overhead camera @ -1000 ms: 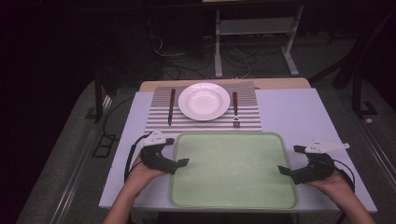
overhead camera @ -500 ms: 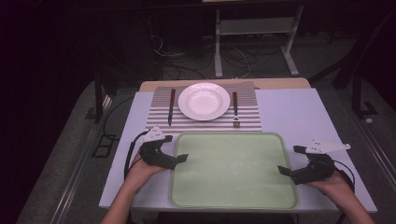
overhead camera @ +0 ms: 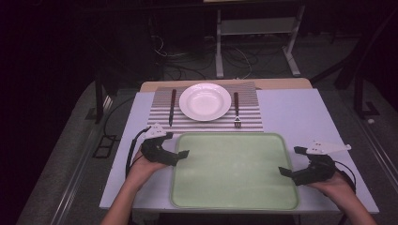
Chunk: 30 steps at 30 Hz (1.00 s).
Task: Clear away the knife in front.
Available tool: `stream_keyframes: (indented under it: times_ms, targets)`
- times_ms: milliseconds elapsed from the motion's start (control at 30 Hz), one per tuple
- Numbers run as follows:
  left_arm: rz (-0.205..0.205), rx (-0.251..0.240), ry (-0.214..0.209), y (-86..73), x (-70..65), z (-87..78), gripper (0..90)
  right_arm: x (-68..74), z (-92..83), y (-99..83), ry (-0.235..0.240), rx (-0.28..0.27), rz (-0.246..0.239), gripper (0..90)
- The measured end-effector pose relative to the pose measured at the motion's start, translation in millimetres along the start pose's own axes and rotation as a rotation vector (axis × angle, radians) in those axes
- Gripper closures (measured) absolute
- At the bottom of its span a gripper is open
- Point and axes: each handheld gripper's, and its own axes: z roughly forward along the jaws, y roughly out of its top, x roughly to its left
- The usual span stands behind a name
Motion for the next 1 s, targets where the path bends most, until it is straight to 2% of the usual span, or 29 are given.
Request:
stream_keyframes:
  times_ms: [500,733,833,933,1000]
  targets:
    - [0.003,-0.019,0.022,9.0,12.4,6.0,0.0,-0.9,-0.4,-0.3,-0.003,-0.012,0.009,0.0]
    - [0.004,-0.009,0.028,9.3,14.7,8.0,0.0,-0.1,0.4,-0.4,0.001,-0.008,0.011,0.0]
    - [0.009,-0.015,0.032,12.0,18.2,9.0,7.3,-0.2,0.9,-0.2,0.000,-0.008,0.015,0.0]
    - [0.008,-0.022,0.053,16.3,25.8,11.2,8.4,-0.2,0.5,-0.5,0.000,-0.009,0.015,0.0]
    - [0.006,-0.024,0.060,17.3,28.5,11.4,12.4,-0.6,0.4,-0.7,0.000,-0.012,0.020,0.0]
